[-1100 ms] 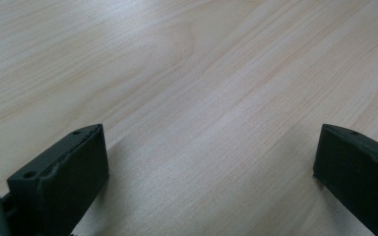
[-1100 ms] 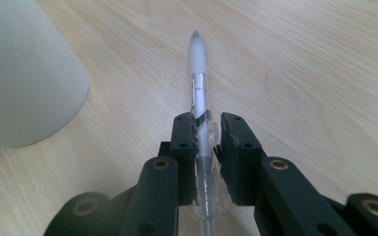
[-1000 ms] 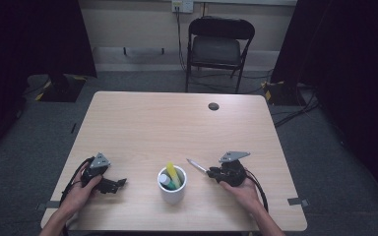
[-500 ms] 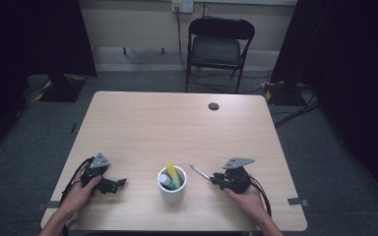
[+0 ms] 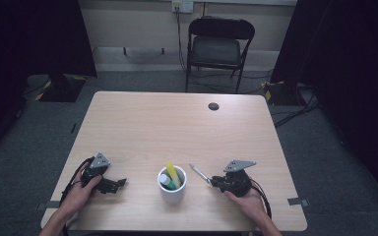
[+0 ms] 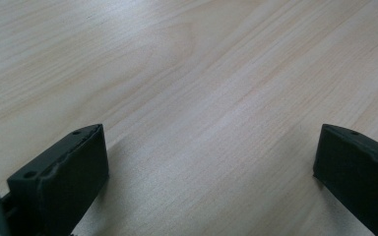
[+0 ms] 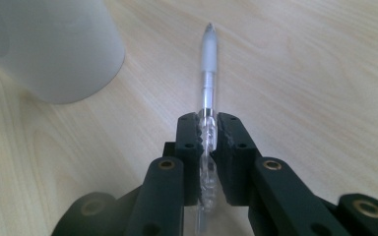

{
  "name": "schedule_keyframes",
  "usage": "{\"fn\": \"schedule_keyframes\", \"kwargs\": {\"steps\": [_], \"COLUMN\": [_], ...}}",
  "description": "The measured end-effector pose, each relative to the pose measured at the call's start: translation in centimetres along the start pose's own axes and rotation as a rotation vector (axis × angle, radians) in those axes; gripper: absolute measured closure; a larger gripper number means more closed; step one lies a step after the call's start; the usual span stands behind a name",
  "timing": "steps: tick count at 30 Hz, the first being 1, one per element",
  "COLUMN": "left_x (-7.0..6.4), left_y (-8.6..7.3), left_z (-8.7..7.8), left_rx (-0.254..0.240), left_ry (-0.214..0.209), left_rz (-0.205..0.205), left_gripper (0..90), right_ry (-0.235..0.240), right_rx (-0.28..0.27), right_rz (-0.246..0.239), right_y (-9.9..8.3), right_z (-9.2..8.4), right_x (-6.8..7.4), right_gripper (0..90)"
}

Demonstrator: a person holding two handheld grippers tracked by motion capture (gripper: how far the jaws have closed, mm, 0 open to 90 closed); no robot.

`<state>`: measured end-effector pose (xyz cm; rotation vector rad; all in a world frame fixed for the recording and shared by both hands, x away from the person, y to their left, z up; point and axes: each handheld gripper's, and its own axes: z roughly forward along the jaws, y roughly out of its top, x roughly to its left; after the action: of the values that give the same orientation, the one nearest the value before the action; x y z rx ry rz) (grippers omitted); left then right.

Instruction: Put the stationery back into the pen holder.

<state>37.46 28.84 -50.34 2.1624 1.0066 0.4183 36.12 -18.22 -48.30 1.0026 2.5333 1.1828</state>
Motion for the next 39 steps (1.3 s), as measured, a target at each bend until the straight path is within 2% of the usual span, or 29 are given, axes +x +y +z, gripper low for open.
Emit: {"fn": "schedule_keyframes", "kwargs": {"steps": [12, 17, 21, 26, 34, 39], "left_x": [0.0, 0.0, 0.0, 0.0, 0.0, 0.0], "left_y": [0.0, 0.0, 0.0, 0.0, 0.0, 0.0], "left_z": [0.0, 0.0, 0.0, 0.0, 0.0, 0.0], "left_rx": [0.0, 0.0, 0.0, 0.0, 0.0, 0.0], "left_ry": [0.0, 0.0, 0.0, 0.0, 0.0, 0.0], "left_rz": [0.0, 0.0, 0.0, 0.0, 0.0, 0.0], "left_gripper": [0.0, 0.0, 0.0, 0.0, 0.0, 0.0], "right_ry": [-0.009, -0.013, -0.026, -0.024, -0.006, -0.006], "right_rx": [0.031, 0.025, 0.026, 0.03, -0.028, -0.048], "right_rz": [-0.017, -0.011, -0.036, -0.025, 0.004, 0.005], "right_y": [-0.1, -0.3, -0.4, -0.4, 0.0, 0.2], "right_z": [1.1, 0.9, 0.8, 0.8, -0.1, -0.4], "right_x": [0.2, 0.2, 0.4, 0.3, 0.2, 0.1], "right_gripper": [78.8, 78.4, 79.5, 80.3, 80.4, 80.4]}}
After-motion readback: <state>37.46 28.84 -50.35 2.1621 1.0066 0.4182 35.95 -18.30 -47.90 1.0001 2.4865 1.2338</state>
